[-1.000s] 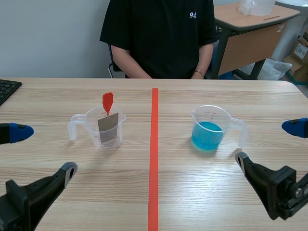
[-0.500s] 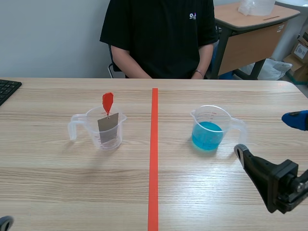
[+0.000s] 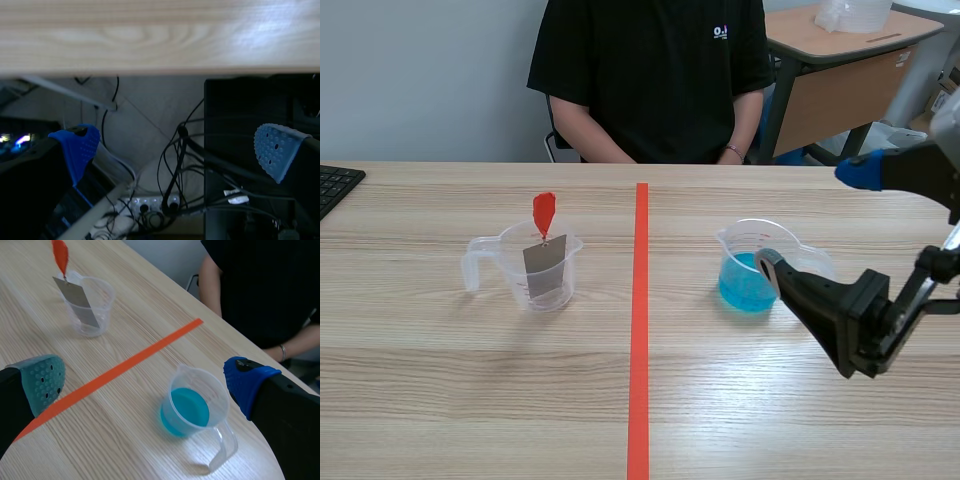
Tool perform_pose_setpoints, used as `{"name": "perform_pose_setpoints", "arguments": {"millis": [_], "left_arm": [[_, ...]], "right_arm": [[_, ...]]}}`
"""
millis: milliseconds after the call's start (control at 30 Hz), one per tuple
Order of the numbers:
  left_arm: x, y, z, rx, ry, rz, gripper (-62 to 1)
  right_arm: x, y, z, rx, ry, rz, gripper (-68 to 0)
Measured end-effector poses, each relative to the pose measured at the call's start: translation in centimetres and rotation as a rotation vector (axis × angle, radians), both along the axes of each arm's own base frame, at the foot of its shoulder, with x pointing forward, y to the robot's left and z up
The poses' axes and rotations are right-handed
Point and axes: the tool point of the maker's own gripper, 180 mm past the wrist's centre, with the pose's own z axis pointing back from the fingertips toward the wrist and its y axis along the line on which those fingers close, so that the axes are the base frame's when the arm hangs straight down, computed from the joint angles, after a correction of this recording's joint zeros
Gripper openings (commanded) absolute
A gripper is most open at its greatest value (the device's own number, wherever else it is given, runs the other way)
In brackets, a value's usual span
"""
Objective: Do the redox reaction experiment.
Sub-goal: 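Lift the metal plate out of the left beaker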
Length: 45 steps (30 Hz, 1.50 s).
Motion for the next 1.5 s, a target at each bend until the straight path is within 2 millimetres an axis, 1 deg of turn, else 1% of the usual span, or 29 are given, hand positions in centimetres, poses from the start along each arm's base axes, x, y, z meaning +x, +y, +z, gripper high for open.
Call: {"name": "perform_pose_setpoints", "arguments": {"millis": [100,133,200,267,367,500,633,900,1033,1200,1333,1433,1500], "left_arm": [[-1.6,-0.2,-0.7,-0.012,0.016,0.054,1.4],[-1.9,-0.3,-0.9,-0.017,0.021,0.068,1.4],[-2.5,-0.7,-1.4,-0.030,0.031,0.087,1.4],[-2.9,-1.6,-1.8,-0.052,0.040,0.092,1.4],[-3.0,-3.3,-2.6,-0.094,0.050,0.082,1.4],[-2.8,-5.3,-3.6,-0.142,0.063,0.064,1.4],[-2.5,-6.5,-4.5,-0.173,0.067,0.055,1.4],[-2.5,-8.3,-5.5,-0.215,0.083,0.037,1.4],[-2.3,-8.5,-5.6,-0.219,0.079,0.032,1.4],[-1.7,-8.6,-5.6,-0.215,0.069,0.018,1.4],[-1.2,-8.6,-5.6,-0.215,0.058,0.016,1.4],[-1.2,-8.6,-5.6,-0.214,0.058,0.017,1.4],[-1.2,-8.6,-5.6,-0.215,0.058,0.016,1.4]], "right_arm": [[0.4,2.0,1.1,0.016,-0.033,0.090,0.4],[0.7,2.3,1.3,0.019,-0.040,0.105,0.4],[1.1,3.2,1.0,0.022,-0.034,0.151,0.4],[1.4,4.0,0.2,0.022,-0.011,0.187,0.4],[1.7,5.2,-1.2,0.021,0.030,0.244,0.4],[2.4,6.7,-1.9,0.029,0.043,0.291,0.4],[3.2,8.6,-1.8,0.051,0.027,0.321,0.4],[3.6,12.9,-2.7,0.078,0.020,0.401,0.4],[4.2,14.7,-4.1,0.067,0.033,0.422,0.4],[5.0,16.4,-4.9,0.059,0.022,0.440,0.4],[5.6,17.7,-4.7,0.041,-0.008,0.457,0.4],[6.2,18.6,-4.3,0.024,-0.042,0.459,0.4],[6.4,19.2,-3.9,0.025,-0.054,0.465,-3.5]]}}
